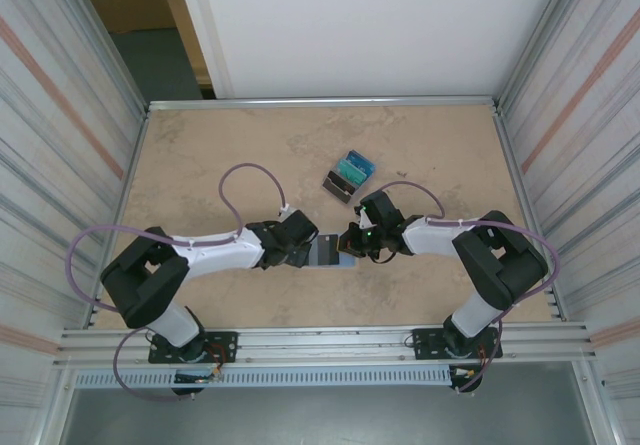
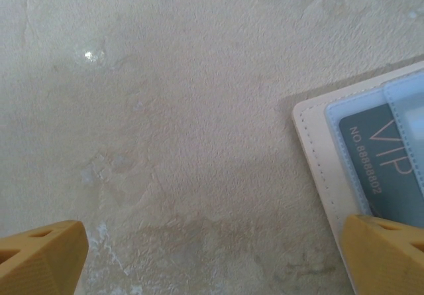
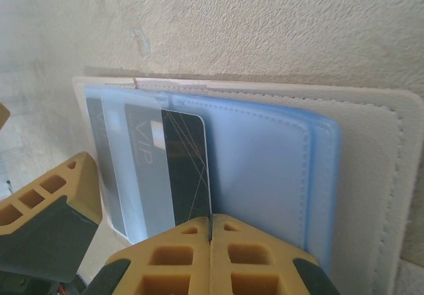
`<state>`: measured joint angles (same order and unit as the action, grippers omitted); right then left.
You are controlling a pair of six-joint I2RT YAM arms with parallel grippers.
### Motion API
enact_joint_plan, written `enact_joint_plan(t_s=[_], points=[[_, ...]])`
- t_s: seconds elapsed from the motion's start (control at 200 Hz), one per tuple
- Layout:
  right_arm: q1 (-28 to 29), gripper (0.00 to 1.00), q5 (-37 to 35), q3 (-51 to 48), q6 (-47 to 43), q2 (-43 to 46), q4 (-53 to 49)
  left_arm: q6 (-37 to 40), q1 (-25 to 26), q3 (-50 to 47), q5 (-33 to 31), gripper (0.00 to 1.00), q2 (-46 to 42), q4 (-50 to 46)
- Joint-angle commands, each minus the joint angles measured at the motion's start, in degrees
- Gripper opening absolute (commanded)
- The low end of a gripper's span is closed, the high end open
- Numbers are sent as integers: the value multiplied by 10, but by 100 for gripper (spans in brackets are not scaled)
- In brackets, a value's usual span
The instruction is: Take the credit cards out of the card holder
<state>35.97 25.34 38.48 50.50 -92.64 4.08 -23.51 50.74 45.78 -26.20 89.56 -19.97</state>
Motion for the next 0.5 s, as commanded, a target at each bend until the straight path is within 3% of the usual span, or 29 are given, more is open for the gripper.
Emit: enact_joint_plan(t_s=[0.0, 0.496], points=[[-2, 0, -6, 14, -11, 14, -19, 12, 3, 19, -14, 99, -24, -18], [-2, 0, -7, 6, -7, 18, -14, 26, 32, 77, -12, 99, 63, -19]])
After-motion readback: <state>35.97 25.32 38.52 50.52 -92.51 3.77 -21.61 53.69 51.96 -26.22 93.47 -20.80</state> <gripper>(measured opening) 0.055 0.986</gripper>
